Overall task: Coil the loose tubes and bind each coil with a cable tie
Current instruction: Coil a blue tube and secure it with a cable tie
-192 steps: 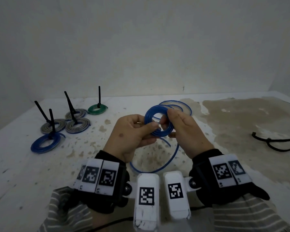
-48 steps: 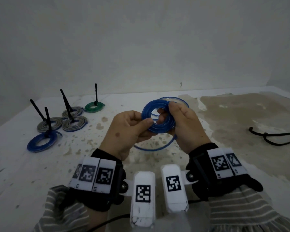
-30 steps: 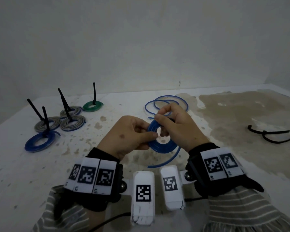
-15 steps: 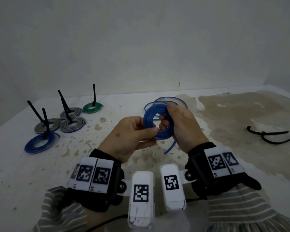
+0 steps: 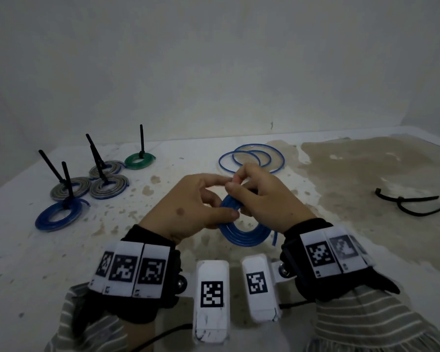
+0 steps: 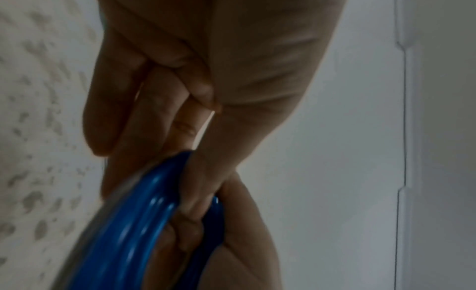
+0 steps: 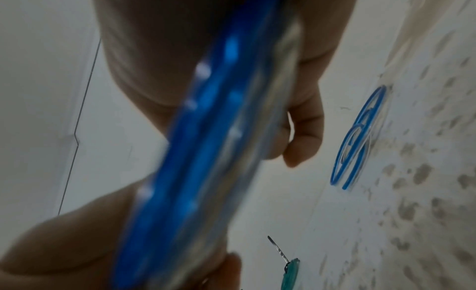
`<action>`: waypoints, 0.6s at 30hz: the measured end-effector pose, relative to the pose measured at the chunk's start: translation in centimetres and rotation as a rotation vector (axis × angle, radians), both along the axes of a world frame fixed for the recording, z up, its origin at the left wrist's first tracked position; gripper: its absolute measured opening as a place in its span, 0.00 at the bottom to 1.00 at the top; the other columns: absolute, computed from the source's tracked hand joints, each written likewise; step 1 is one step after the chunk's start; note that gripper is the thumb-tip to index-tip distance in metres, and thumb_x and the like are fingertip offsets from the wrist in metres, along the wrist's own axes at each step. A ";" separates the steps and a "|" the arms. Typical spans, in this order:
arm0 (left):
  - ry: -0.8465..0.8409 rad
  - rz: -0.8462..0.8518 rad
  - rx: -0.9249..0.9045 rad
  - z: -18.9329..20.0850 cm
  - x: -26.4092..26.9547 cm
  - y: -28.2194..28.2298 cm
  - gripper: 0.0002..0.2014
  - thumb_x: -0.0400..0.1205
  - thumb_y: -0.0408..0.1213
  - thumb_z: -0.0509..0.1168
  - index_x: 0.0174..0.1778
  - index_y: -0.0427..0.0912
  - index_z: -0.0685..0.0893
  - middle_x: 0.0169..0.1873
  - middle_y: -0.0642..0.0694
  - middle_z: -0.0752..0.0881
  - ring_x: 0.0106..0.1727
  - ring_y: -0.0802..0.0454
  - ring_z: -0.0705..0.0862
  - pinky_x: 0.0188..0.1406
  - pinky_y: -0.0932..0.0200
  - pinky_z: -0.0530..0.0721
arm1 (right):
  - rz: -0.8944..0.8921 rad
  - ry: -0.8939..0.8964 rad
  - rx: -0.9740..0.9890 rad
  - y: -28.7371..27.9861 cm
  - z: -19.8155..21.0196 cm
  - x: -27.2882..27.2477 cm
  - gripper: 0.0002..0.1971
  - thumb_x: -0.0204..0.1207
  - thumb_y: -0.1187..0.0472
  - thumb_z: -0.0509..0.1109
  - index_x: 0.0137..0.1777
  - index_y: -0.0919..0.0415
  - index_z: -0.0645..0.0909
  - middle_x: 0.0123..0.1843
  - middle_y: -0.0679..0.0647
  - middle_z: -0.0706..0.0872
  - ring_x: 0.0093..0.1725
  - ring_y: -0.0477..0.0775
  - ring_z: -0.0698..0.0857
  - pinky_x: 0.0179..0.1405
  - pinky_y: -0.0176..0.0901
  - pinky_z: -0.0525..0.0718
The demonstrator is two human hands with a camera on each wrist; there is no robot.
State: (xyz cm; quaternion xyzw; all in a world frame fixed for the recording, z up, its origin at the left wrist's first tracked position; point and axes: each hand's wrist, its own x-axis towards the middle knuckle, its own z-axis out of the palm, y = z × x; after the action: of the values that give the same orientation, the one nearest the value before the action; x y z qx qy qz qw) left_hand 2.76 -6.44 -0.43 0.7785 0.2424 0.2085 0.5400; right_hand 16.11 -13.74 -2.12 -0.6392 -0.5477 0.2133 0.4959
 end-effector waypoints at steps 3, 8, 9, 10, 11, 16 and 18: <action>-0.137 0.093 -0.079 -0.1 0.1 0.3 0.27 0.70 0.24 0.73 0.62 0.51 0.80 0.23 0.47 0.83 0.32 0.50 0.85 0.36 0.53 0.88 | -0.043 0.038 0.111 0.1 0.3 0.1 0.12 0.78 0.53 0.64 0.37 0.60 0.76 0.29 0.61 0.80 0.29 0.53 0.77 0.35 0.53 0.79; -0.321 0.204 -0.231 -0.3 0.3 0.7 0.25 0.72 0.25 0.71 0.61 0.51 0.77 0.27 0.44 0.83 0.31 0.52 0.86 0.30 0.58 0.87 | -0.105 0.071 0.149 0.4 0.0 0.8 0.20 0.83 0.53 0.55 0.37 0.61 0.81 0.27 0.50 0.81 0.28 0.44 0.78 0.35 0.37 0.77; -0.334 0.202 -0.268 -0.4 0.5 0.6 0.25 0.72 0.25 0.71 0.61 0.51 0.77 0.27 0.44 0.84 0.30 0.54 0.86 0.29 0.60 0.85 | -0.111 0.084 0.145 0.4 0.0 0.9 0.20 0.83 0.53 0.54 0.35 0.60 0.81 0.26 0.49 0.81 0.27 0.44 0.79 0.35 0.36 0.77; -0.334 0.189 -0.303 -0.6 0.7 0.5 0.24 0.71 0.25 0.71 0.60 0.50 0.78 0.27 0.44 0.85 0.29 0.54 0.86 0.28 0.60 0.85 | -0.112 0.104 0.140 0.4 0.1 0.9 0.20 0.84 0.53 0.54 0.34 0.59 0.80 0.25 0.48 0.81 0.27 0.46 0.79 0.36 0.39 0.79; -0.323 0.166 -0.327 -0.7 0.8 0.5 0.24 0.69 0.26 0.71 0.60 0.50 0.78 0.28 0.44 0.85 0.29 0.54 0.86 0.29 0.60 0.85 | -0.109 0.122 0.133 0.3 0.1 1.1 0.20 0.84 0.53 0.54 0.33 0.58 0.79 0.23 0.48 0.80 0.27 0.48 0.80 0.37 0.44 0.81; -0.179 0.033 -0.256 -0.7 0.5 0.5 0.25 0.69 0.26 0.72 0.62 0.47 0.80 0.32 0.43 0.89 0.34 0.51 0.88 0.34 0.56 0.88 | -0.044 0.045 0.056 -0.1 0.2 1.6 0.19 0.84 0.54 0.55 0.32 0.58 0.77 0.19 0.46 0.78 0.25 0.48 0.78 0.39 0.51 0.82; -0.126 -0.006 -0.185 -0.5 0.1 0.6 0.26 0.69 0.24 0.72 0.61 0.49 0.80 0.36 0.42 0.90 0.36 0.50 0.89 0.34 0.57 0.88 | -0.019 -0.006 0.018 -0.2 0.3 1.4 0.19 0.84 0.54 0.55 0.32 0.57 0.76 0.20 0.46 0.78 0.25 0.47 0.79 0.38 0.46 0.81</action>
State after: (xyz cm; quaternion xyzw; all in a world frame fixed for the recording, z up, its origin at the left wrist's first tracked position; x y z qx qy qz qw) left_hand 2.85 -5.86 -0.92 0.7114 0.2239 0.2323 0.6243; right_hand 17.54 -13.90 -1.79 -0.6403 -0.5451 0.2018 0.5022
